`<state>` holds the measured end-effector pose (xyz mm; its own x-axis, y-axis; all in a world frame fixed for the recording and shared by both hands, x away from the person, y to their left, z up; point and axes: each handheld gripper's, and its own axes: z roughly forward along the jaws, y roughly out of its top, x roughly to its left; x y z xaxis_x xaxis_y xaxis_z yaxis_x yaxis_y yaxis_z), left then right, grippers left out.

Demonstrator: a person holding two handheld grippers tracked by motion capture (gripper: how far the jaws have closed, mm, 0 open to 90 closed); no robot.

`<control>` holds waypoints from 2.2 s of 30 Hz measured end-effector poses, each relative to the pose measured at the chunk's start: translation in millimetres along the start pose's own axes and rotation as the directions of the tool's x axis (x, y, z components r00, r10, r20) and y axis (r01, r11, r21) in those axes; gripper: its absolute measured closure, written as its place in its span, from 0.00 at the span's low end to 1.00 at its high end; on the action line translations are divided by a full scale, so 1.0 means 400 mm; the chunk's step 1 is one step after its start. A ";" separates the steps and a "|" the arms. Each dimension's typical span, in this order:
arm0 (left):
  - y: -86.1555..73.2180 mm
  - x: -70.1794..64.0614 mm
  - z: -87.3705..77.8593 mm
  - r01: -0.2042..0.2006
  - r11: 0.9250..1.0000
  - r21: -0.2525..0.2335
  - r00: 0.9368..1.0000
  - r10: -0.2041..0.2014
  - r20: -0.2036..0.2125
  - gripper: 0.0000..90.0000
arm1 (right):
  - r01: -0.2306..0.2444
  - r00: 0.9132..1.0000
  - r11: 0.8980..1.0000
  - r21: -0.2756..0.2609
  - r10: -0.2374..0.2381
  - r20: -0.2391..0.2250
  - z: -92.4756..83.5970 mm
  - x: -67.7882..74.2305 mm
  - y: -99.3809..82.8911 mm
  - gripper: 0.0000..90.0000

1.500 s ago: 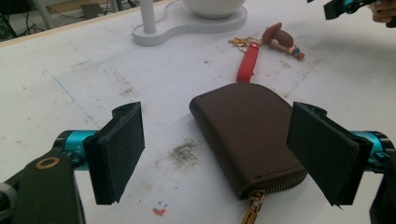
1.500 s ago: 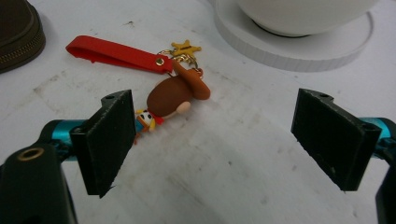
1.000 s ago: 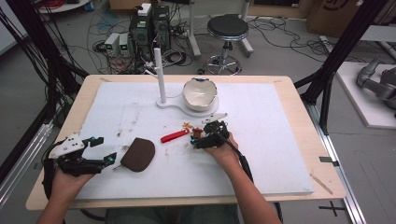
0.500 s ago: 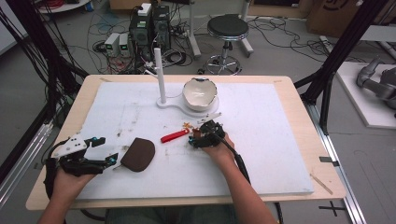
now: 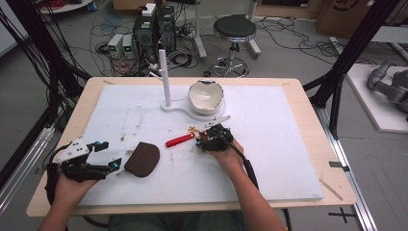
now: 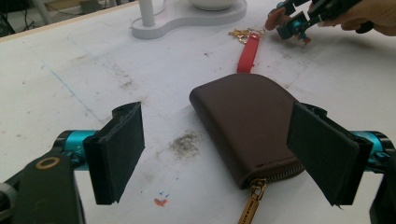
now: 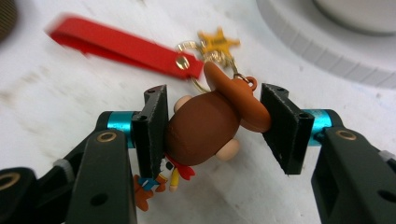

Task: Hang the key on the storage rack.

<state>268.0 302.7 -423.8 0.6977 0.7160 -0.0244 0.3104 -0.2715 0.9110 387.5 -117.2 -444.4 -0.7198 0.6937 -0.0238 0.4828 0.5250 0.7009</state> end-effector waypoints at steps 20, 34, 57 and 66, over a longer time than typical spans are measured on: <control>0.002 0.001 -0.004 0.000 1.000 -0.007 1.000 0.000 -0.008 0.21 | 0.095 0.985 0.980 -0.175 -0.118 -0.125 -0.165 0.002 0.126 0.50; 0.003 0.004 -0.006 0.003 1.000 -0.011 1.000 -0.003 -0.010 0.21 | 0.160 0.970 0.960 -0.228 -0.197 -0.146 -0.236 0.002 0.254 0.50; 0.001 0.006 -0.001 -0.001 1.000 -0.004 1.000 0.001 -0.009 0.21 | 0.227 0.949 0.939 -0.260 -0.273 -0.158 -0.235 0.014 0.448 0.50; 0.001 0.005 0.001 0.003 1.000 -0.003 1.000 -0.003 -0.012 0.21 | 0.233 0.945 0.936 -0.265 -0.282 -0.165 -0.212 0.013 0.507 0.50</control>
<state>269.7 303.8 -423.7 0.6888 0.7246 -0.0225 0.3106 -0.2670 0.9123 439.1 -49.1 -241.9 -0.8987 0.4263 -0.1032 0.1517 0.5228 0.8389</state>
